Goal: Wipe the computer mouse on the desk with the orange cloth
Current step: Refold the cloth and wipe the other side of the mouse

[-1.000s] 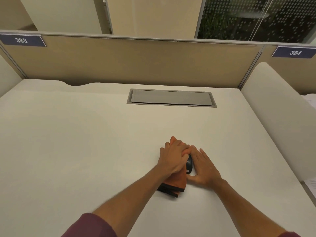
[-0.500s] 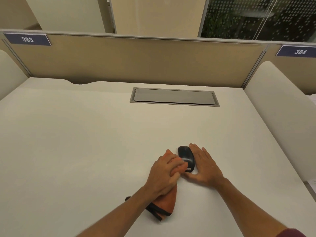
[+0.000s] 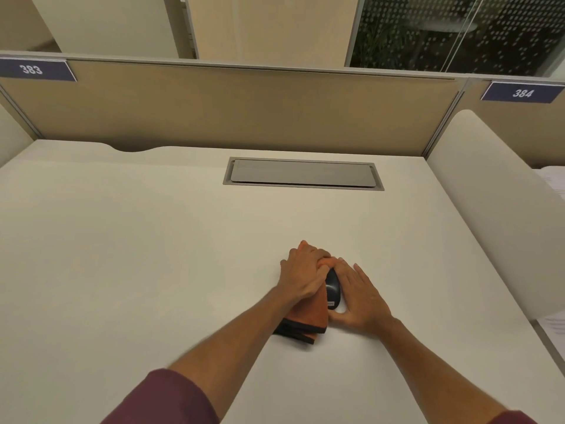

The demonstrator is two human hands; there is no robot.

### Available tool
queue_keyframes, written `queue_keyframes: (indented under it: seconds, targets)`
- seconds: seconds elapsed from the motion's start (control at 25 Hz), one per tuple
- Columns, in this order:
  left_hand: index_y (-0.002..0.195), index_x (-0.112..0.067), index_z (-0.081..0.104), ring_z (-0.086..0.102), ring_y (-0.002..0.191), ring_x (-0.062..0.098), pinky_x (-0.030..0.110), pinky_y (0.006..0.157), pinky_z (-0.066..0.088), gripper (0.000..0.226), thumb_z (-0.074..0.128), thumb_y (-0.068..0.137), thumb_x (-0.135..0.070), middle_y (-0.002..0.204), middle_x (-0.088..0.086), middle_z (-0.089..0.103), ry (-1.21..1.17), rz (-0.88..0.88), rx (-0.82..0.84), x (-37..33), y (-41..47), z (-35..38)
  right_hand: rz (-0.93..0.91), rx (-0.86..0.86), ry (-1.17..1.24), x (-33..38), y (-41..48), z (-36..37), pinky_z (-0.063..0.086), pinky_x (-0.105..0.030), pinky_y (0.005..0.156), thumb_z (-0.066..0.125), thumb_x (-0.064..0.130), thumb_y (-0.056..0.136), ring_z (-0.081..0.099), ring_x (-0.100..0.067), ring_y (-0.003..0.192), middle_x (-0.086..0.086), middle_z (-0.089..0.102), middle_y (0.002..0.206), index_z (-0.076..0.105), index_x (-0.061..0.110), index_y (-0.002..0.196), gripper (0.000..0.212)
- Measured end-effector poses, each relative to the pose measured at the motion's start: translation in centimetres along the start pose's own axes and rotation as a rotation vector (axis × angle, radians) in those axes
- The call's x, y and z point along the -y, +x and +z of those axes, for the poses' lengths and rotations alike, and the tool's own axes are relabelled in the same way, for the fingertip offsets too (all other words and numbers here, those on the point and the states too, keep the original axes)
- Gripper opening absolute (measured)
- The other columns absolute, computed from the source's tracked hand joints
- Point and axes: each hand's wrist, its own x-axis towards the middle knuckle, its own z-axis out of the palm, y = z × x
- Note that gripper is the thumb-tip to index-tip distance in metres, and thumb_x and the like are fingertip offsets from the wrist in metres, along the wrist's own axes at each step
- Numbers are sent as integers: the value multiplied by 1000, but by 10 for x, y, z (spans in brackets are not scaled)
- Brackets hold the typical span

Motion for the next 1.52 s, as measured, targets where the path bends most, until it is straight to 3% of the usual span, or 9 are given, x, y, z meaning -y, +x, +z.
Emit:
queue_keyframes:
  seconds: [0.28, 0.52, 0.72, 0.88, 1.0, 1.16, 1.28, 1.4, 1.52]
  targets:
    - [123, -38, 53, 50, 105, 20, 44, 80, 49, 45, 45, 79, -33, 129, -13, 52, 12, 261, -103, 13, -59, 6, 7, 14, -59, -2, -2, 4, 7, -38, 124, 50, 81, 76, 5, -2, 148, 6, 16, 162, 11, 22, 153, 105]
    - [127, -39, 55, 53, 118, 24, 43, 81, 50, 43, 50, 84, -34, 137, -10, 53, 177, 488, -68, 43, -86, 6, 12, 13, -60, -1, -3, 4, 6, -36, 124, 53, 78, 76, 6, -3, 148, 6, 16, 162, 8, 21, 154, 106]
    - [128, -35, 53, 54, 115, 22, 43, 83, 50, 45, 48, 83, -29, 137, -6, 53, 37, 322, -197, 28, -81, 2, 35, 4, -48, 1, -3, 4, 4, -34, 124, 53, 81, 75, 9, -5, 148, 6, 17, 161, 10, 22, 153, 107]
    - [130, -38, 49, 47, 127, 32, 44, 82, 50, 46, 48, 84, -31, 144, -3, 47, 190, 437, -132, 18, -77, 5, 20, 31, -42, -1, -3, 3, 1, -31, 123, 53, 78, 77, 5, -4, 148, 6, 14, 162, 7, 24, 154, 104]
    - [129, -41, 49, 46, 130, 29, 45, 85, 50, 41, 49, 88, -35, 143, -6, 48, 209, 481, -67, 33, -80, 7, 15, 9, -44, -3, -3, 4, 6, -36, 124, 55, 75, 77, 7, -4, 148, 7, 16, 161, 9, 22, 153, 104]
    - [119, -35, 62, 55, 115, 21, 43, 81, 50, 37, 48, 85, -35, 131, -10, 58, 204, 460, -46, 47, -84, 4, 19, -8, -58, -1, -3, 4, 2, -31, 123, 55, 78, 76, 11, -6, 148, 6, 18, 160, 11, 21, 153, 106]
    - [110, -28, 67, 57, 101, 13, 37, 87, 49, 26, 51, 90, -34, 115, -11, 63, 0, 354, -200, 39, -81, -5, 22, 1, -56, -2, -3, 4, 0, -29, 122, 55, 79, 75, 9, -6, 148, 7, 16, 161, 11, 20, 153, 107]
    - [120, -25, 66, 55, 110, 10, 25, 99, 42, 39, 44, 89, -30, 118, -9, 62, -162, 197, -382, 25, -64, -13, 21, 20, -75, -4, -2, 5, -1, -30, 123, 54, 80, 74, 7, -7, 149, 5, 14, 162, 9, 20, 154, 109]
    - [129, -29, 59, 51, 117, 15, 34, 102, 43, 48, 36, 87, -38, 127, -8, 57, -127, 95, -259, 14, -45, -12, 26, 13, -70, -4, -1, 5, 0, -31, 122, 55, 79, 74, 9, -7, 149, 5, 17, 161, 10, 22, 153, 108]
